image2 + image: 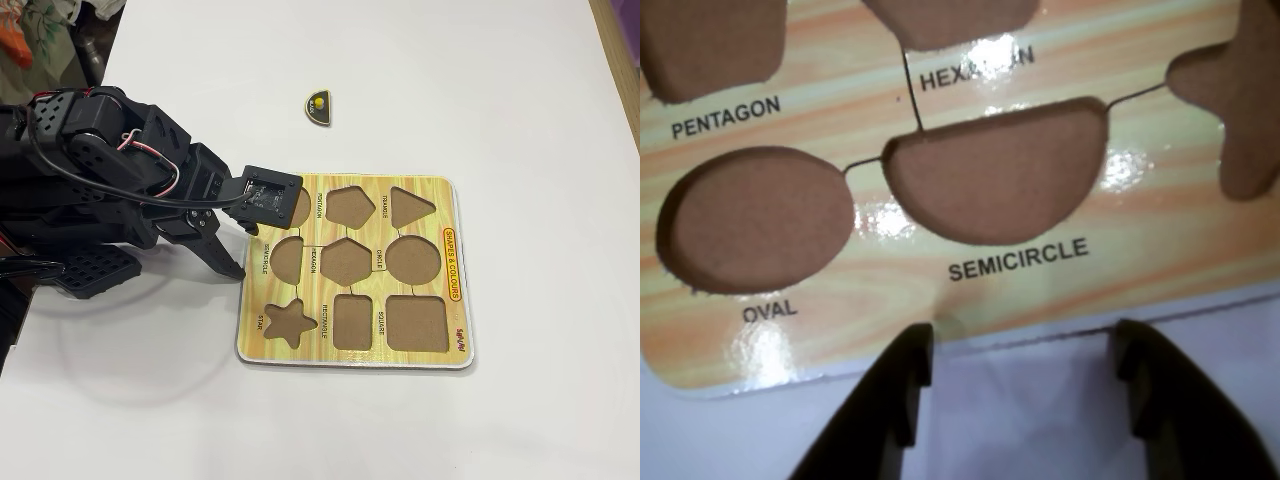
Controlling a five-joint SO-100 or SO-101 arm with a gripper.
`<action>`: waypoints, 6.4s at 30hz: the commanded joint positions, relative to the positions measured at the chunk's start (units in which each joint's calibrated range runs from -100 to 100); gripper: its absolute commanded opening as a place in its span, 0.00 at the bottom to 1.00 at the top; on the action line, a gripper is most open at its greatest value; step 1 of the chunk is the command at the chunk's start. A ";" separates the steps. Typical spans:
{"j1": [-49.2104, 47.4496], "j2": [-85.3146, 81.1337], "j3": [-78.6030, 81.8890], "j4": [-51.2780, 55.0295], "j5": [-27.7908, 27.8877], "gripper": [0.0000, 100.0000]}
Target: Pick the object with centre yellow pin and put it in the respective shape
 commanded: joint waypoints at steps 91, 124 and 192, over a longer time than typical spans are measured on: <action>-19.64 61.06 -55.04 1.59 0.44 0.21; -46.98 102.99 -95.68 1.50 0.39 0.21; -51.57 127.09 -111.15 0.46 -0.29 0.21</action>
